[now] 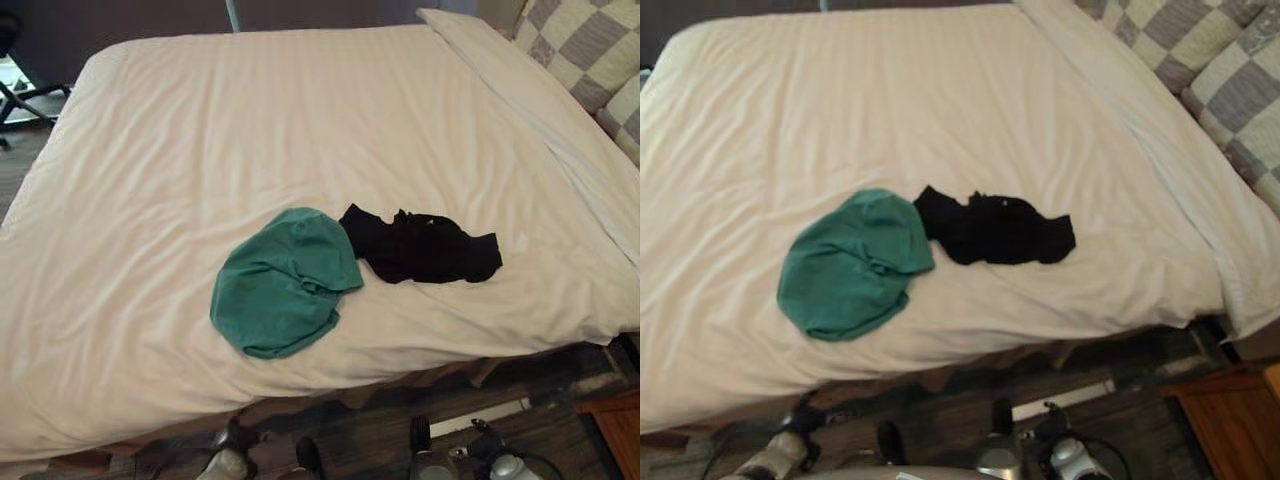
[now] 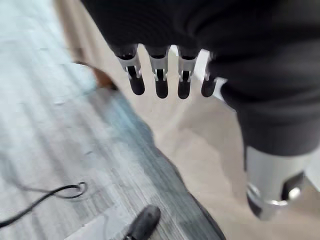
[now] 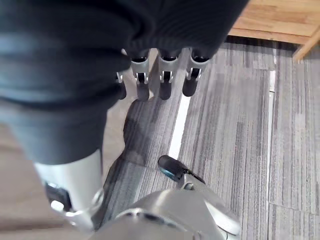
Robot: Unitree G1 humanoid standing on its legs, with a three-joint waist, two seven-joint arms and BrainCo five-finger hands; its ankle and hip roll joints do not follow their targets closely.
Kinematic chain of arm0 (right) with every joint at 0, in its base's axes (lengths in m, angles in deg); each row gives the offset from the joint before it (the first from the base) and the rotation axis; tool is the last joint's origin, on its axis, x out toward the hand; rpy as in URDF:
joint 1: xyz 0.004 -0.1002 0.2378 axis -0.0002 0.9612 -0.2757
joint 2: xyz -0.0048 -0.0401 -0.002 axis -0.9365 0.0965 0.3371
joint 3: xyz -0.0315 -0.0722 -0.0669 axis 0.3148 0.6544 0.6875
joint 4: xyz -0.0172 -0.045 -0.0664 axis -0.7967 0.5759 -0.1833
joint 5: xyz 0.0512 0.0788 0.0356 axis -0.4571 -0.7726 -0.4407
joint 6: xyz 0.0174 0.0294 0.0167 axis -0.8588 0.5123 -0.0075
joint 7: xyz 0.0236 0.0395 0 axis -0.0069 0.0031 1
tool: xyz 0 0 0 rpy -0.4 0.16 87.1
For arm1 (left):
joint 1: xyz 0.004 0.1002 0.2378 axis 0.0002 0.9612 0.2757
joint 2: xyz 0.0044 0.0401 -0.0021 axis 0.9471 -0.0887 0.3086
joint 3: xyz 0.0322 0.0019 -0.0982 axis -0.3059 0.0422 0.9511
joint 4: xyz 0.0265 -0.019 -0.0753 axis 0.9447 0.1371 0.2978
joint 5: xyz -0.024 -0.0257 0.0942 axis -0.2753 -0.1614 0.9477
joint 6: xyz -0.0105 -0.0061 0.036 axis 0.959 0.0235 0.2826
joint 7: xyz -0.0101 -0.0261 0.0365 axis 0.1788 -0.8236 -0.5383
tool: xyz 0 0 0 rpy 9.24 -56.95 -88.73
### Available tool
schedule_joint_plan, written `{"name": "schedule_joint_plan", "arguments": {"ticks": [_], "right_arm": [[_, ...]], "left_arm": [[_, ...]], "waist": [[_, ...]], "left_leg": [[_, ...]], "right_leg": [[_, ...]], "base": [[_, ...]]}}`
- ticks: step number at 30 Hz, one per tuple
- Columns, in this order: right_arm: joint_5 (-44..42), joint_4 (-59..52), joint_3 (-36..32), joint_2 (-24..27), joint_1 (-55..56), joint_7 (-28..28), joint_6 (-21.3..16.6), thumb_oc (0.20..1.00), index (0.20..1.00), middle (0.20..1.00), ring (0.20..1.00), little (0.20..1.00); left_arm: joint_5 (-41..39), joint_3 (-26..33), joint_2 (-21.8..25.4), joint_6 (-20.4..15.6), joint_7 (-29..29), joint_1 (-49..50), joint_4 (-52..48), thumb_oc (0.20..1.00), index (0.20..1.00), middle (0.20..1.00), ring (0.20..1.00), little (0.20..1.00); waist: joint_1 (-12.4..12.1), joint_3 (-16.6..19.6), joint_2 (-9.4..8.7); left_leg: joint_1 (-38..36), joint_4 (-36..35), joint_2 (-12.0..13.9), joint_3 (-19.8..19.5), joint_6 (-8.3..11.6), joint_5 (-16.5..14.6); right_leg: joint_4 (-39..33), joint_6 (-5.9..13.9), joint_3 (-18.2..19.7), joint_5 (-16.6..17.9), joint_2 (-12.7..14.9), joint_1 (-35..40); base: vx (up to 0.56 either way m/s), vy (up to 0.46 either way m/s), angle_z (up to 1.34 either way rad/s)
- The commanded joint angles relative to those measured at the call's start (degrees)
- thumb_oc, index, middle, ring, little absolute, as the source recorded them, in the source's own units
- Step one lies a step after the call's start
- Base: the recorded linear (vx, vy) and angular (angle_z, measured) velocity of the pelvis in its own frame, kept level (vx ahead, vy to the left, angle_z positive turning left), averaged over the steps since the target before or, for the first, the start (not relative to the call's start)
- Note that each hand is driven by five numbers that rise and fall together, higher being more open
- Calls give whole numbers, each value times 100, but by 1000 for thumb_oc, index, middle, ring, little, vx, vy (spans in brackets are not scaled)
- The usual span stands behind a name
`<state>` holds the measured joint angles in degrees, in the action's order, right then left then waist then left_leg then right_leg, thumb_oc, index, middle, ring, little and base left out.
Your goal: Tidy up the quilt and then pick up the clothes from the bed and put them into the laundry hamper.
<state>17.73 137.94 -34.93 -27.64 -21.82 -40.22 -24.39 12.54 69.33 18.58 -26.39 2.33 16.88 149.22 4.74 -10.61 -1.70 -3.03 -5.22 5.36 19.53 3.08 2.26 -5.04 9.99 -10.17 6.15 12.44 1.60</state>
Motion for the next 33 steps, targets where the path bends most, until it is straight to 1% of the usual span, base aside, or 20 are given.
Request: {"name": "schedule_joint_plan", "arguments": {"ticks": [1, 2, 4, 5, 6, 8, 10, 11, 12, 13, 15, 17, 18, 20, 21, 24, 29, 30, 31, 33], "right_arm": [[-661, 94, -937, 713, -17, -372, -81, 1000, 1000, 1000, 1000, 1000], [-661, 90, -937, 714, -13, -372, -79, 1000, 1000, 1000, 1000, 1000], [-877, -460, -1382, 1096, 125, -532, -178, 1000, 1000, 1000, 1000, 1000], [-876, -465, -1383, 1094, 127, -532, -174, 1000, 1000, 1000, 1000, 1000], [-622, -1434, -1583, 1442, 345, -679, -260, 1000, 1000, 1000, 1000, 1000], [4, -2895, -1826, 2054, 602, -753, -377, 1000, 1000, 1000, 1000, 1000], [372, -3494, -1958, 2477, 699, -859, -510, 1000, 1000, 1000, 1000, 1000], [375, -3506, -1967, 2474, 707, -856, -504, 1000, 1000, 1000, 1000, 1000], [716, -4071, -2108, 2889, 746, -940, -591, 1000, 1000, 1000, 1000, 1000], [719, -4085, -2115, 2888, 758, -935, -584, 1000, 1000, 1000, 1000, 1000], [1262, -4797, -2158, 3314, 700, -1016, -662, 1000, 1000, 1000, 1000, 1000], [1566, -5113, -2094, 3443, 611, -998, -700, 1000, 1000, 1000, 1000, 1000], [1570, -5118, -2093, 3441, 610, -996, -696, 1000, 1000, 1000, 1000, 1000], [2080, -5676, -1875, 3668, 443, -919, -790, 1000, 1000, 1000, 1000, 1000], [2081, -5678, -1876, 3669, 448, -918, -789, 1000, 1000, 1000, 1000, 1000], [2369, -6143, -1495, 3764, 233, -802, -901, 1000, 1000, 1000, 1000, 1000], [2521, -6602, -651, 3863, -340, -594, -1006, 1000, 1000, 1000, 1000, 1000], [2498, -6683, -276, 3896, -736, -544, -1038, 1000, 1000, 1000, 1000, 1000], [2481, -6733, -142, 3922, -918, -541, -1049, 1000, 1000, 1000, 1000, 1000], [2392, -6789, 352, 3916, -1781, -624, -1043, 1000, 1000, 1000, 1000, 1000]], "left_arm": [[-420, 607, 700, 118, -296, 119, 693, 1000, 1000, 1000, 1000, 1000], [-420, 607, 700, 118, -296, 122, 691, 1000, 1000, 1000, 1000, 1000], [-870, 1258, 1140, 75, -528, 199, 662, 1000, 1000, 1000, 1000, 1000], [-870, 1259, 1142, 76, -528, 199, 660, 1000, 1000, 1000, 1000, 1000], [-947, 1497, 1512, -42, -689, 192, 395, 1000, 1000, 1000, 1000, 1000], [-783, 1615, 1994, -215, -843, 160, -158, 1000, 1000, 1000, 1000, 1000], [-564, 1556, 2393, -393, -937, 96, -667, 1000, 1000, 1000, 1000, 1000], [-563, 1556, 2393, -391, -938, 96, -672, 1000, 1000, 1000, 1000, 1000], [-378, 1572, 2829, -542, -1098, 111, -1551, 1000, 1000, 1000, 1000, 1000], [-375, 1577, 2826, -533, -1097, 122, -1566, 1000, 1000, 1000, 1000, 1000], [-217, 1709, 3274, -796, -1332, 130, -3017, 1000, 1000, 1000, 1000, 1000], [-73, 1661, 3406, -894, -1304, 94, -3631, 1000, 1000, 1000, 1000, 1000], [-70, 1671, 3405, -886, -1302, 105, -3644, 1000, 1000, 1000, 1000, 1000], [272, 1419, 3536, -988, -1113, -14, -4540, 1000, 1000, 1000, 1000, 1000], [272, 1418, 3534, -986, -1112, -9, -4543, 1000, 1000, 1000, 1000, 1000], [723, 968, 3587, -1015, -858, -197, -5165, 1000, 1000, 1000, 1000, 1000], [1357, -73, 3457, -976, -552, -807, -5549, 1000, 1000, 1000, 1000, 1000], [1570, -525, 3412, -910, -461, -1216, -5467, 1000, 1000, 1000, 1000, 1000], [1635, -692, 3416, -879, -441, -1425, -5423, 1000, 1000, 1000, 1000, 1000], [1863, -1447, 3288, -658, -581, -2572, -4771, 1000, 1000, 1000, 1000, 1000]], "waist": [[61, 252, -179], [65, 255, -178], [75, 279, -184], [75, 291, -186], [99, 281, -160], [135, 283, -122], [166, 265, -77], [163, 282, -79], [162, 260, -38], [162, 257, -37], [132, 305, -7], [128, 337, -2], [131, 336, -3], [133, 379, 6], [133, 375, 11], [163, 390, 17], [261, 284, 49], [310, 165, 73], [338, 86, 76], [464, -332, 119]], "left_leg": [[-234, 22, 173, -18, 179, -420], [-232, 22, 172, -21, 179, -420], [-295, 22, 183, -14, 210, -435], [-278, 22, 181, -13, 209, -425], [-322, 22, 182, -15, 223, -432], [-344, 22, 193, 2, 239, -434], [-371, 22, 201, 15, 251, -440], [-345, 22, 200, 16, 249, -423], [-383, 22, 218, 14, 254, -447], [-389, 22, 219, 13, 254, -449], [-409, 22, 234, -14, 261, -464], [-419, 22, 244, -33, 264, -469], [-420, 22, 245, -33, 264, -469], [-416, 22, 256, -35, 272, -442], [-436, 22, 259, -36, 275, -465], [-419, 22, 283, -9, 290, -432], [-365, 22, 302, 109, 309, -426], [-260, 22, 300, 164, 315, -395], [-169, 22, 301, 176, 317, -343], [329, 22, 313, 178, 321, -161]], "right_leg": [[118, 111, -71, -327, 114, 46], [114, 111, -75, -325, 114, 48], [63, 157, -143, -284, 138, 132], [61, 154, -141, -276, 139, 115], [52, 180, -172, -269, 152, 164], [50, 206, -208, -269, 160, 181], [61, 225, -221, -258, 164, 185], [58, 220, -218, -244, 165, 159], [76, 238, -248, -252, 171, 181], [75, 238, -250, -253, 170, 188], [70, 240, -274, -272, 174, 227], [63, 230, -275, -294, 164, 246], [63, 229, -275, -295, 163, 247], [38, 214, -280, -295, 159, 255], [45, 222, -282, -316, 157, 273], [22, 215, -264, -316, 149, 255], [4, 241, -175, -321, 147, 146], [4, 256, -111, -284, 151, 3], [4, 253, -82, -244, 157, -102], [104, 246, 101, -135, 138, -719]], "base": [[60, -57, 23], [68, -49, 21], [42, -29, 17], [38, -26, 16], [28, -14, 12], [30, -11, 12], [0, 3, 14], [0, 0, 8], [5, -3, 3], [18, -5, 3], [17, -10, 0], [20, -12, 1], [0, 0, 0], [41, -18, -4], [38, -12, -1], [38, -21, 0], [-15, -1, -1], [-128, -6, -8], [-237, -1, -23], [-336, 15, -21]]}}
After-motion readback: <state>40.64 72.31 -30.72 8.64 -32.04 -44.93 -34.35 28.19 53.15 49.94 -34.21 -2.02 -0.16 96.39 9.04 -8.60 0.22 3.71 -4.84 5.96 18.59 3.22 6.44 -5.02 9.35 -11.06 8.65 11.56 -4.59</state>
